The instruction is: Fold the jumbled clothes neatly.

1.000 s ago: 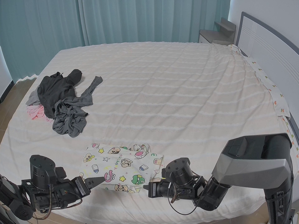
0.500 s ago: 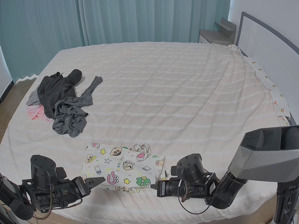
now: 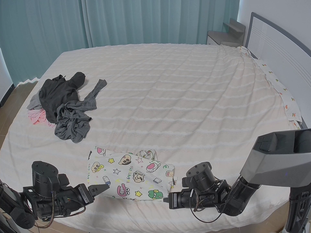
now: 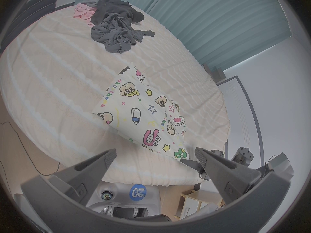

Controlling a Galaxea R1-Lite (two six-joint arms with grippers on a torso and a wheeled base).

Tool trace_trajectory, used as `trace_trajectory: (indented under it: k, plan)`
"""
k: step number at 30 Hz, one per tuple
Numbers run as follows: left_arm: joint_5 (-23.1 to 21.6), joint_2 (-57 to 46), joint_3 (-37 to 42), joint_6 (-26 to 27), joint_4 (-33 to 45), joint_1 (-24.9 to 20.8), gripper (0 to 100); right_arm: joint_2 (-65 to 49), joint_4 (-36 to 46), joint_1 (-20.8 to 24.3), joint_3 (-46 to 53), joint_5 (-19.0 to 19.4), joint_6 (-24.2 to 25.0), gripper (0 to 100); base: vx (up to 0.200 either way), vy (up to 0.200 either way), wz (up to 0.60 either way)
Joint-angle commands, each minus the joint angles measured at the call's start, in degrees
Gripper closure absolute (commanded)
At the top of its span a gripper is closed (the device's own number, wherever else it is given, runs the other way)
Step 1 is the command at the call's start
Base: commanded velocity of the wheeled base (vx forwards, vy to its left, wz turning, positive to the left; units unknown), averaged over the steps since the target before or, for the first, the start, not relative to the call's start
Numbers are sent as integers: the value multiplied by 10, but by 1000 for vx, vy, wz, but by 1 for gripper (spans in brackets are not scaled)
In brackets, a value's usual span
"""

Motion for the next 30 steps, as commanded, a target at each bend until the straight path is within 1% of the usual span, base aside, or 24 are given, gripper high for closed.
trace_trajectory:
  k: [1,6,10,16,17,24,27,29,30]
  plan:
    - [0,2,0,0,0,0,0,0,0,-2,-2,-1,-1,100,0,0,0]
    - [0,3,0,0,0,1,0,0,2,-9,-1,-1,-3,100,0,0,0]
    - [0,3,0,0,0,1,0,0,3,-17,3,-1,-22,100,0,0,0]
    - [0,3,0,0,0,1,0,9,15,-15,-1,-1,-26,100,0,0,0]
    - [0,3,0,0,0,0,0,8,22,-15,-2,-1,-28,0,0,0,0]
    - [4,7,-3,3,-4,1,0,-12,29,-17,6,-9,-40,0,0,0,0]
    - [18,0,-9,9,-36,4,0,-28,24,-28,5,-24,-40,0,0,0,0]
    - [31,-11,-15,23,-49,4,0,-35,21,-38,0,-29,-40,0,0,0,0]
    - [42,-24,-25,61,-45,4,0,-40,15,-48,-4,-31,-40,0,0,0,0]
